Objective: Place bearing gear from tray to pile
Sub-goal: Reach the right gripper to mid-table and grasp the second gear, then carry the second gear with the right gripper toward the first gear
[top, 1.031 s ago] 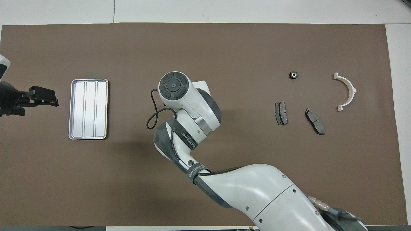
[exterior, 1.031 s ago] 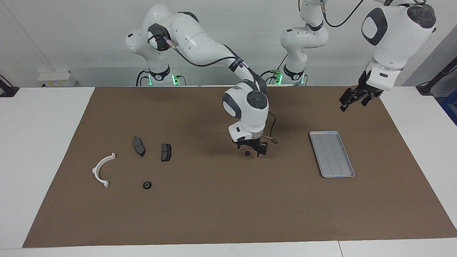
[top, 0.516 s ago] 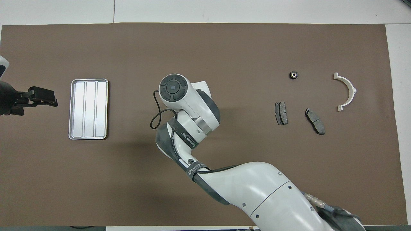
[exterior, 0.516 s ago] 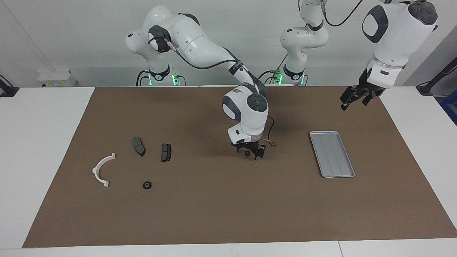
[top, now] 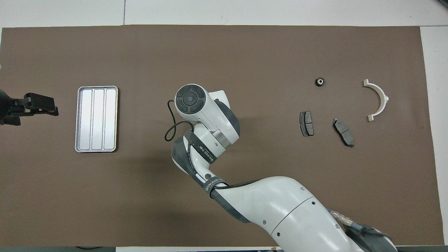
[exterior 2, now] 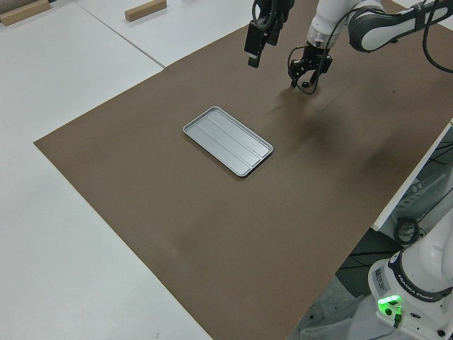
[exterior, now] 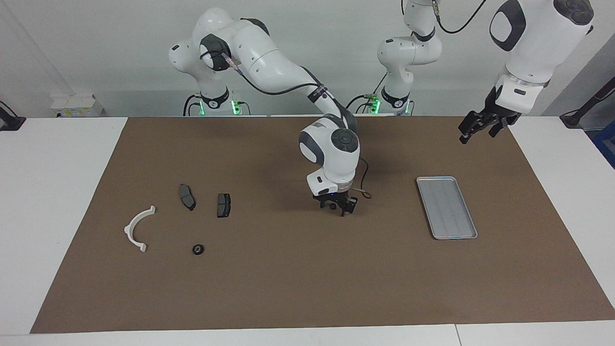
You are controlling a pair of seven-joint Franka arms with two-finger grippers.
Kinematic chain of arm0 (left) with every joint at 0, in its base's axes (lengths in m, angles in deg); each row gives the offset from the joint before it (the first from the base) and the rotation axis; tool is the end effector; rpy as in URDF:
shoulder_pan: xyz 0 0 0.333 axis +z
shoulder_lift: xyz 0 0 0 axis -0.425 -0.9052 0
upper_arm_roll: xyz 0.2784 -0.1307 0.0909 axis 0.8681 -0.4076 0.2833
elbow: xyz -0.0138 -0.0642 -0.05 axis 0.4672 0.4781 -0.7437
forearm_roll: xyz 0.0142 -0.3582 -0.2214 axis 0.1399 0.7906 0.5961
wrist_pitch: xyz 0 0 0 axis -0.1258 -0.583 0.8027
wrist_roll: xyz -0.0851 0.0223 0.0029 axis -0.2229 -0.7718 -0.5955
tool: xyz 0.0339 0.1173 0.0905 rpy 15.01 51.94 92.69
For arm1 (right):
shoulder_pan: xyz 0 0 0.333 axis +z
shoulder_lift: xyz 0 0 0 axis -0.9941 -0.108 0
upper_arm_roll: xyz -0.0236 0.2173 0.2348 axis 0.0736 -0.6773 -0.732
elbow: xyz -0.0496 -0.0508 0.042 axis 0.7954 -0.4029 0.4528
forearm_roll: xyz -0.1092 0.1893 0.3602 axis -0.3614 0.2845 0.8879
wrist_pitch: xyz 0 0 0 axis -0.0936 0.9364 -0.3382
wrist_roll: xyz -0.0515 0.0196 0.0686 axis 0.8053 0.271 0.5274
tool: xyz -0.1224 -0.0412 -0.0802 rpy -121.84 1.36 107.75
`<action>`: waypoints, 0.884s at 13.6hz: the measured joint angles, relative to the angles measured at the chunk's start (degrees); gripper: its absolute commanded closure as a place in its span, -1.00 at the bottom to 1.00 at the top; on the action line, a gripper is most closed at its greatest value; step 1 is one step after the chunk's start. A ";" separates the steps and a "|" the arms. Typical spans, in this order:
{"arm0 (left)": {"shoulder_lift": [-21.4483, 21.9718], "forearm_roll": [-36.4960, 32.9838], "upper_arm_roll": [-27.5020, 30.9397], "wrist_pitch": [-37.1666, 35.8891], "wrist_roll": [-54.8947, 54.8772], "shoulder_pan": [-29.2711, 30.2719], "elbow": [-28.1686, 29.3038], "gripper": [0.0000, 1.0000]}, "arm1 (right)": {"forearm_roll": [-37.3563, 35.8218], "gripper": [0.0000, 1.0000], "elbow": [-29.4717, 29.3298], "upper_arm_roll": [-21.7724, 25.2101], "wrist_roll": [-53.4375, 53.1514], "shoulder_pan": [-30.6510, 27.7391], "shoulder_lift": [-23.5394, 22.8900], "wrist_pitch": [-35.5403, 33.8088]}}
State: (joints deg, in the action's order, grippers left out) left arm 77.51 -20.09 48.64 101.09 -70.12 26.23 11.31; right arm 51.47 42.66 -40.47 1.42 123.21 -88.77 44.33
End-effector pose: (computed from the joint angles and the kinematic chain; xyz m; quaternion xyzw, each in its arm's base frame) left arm 0.5690 -0.0136 0.5502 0.9964 0.0847 0.0055 0.0058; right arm 0.6140 0.4854 0.2259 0.9711 -0.2376 0.0217 0.0003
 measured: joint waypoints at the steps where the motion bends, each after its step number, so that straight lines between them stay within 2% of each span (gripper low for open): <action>1: 0.00 0.00 0.00 -0.10 -0.04 0.00 -0.13 -1.00 | 0.00 -0.60 -0.02 0.00 0.00 0.00 0.00 -0.23; 5: 0.00 0.00 0.00 -0.12 -0.08 0.00 -0.14 -1.00 | 0.04 -0.58 -0.29 -0.02 0.00 0.00 0.13 -2.29; 9: 0.00 0.00 0.06 -0.12 -0.08 0.00 -0.14 -1.00 | 0.92 -0.28 -0.37 -0.05 0.00 0.01 0.24 -2.56; 10: 0.00 0.00 0.08 -0.12 -0.08 0.00 -0.14 -1.00 | 1.12 -0.17 -0.38 -0.03 0.00 0.00 0.25 -2.58; 11: 0.00 0.00 0.09 -0.12 -0.08 0.00 -0.14 -1.00 | 1.32 0.04 -0.41 -0.06 0.00 0.00 0.37 -2.63; 12: 0.00 0.00 0.09 -0.12 -0.08 0.00 -0.14 -1.00 | 1.39 0.42 -0.40 -0.09 0.00 0.01 0.40 -2.70</action>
State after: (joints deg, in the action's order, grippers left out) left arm 77.51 -20.09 48.73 100.96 -70.20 26.23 11.17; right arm 52.85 42.25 -40.55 1.41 123.22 -88.37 41.62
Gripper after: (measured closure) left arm 0.000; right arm 0.396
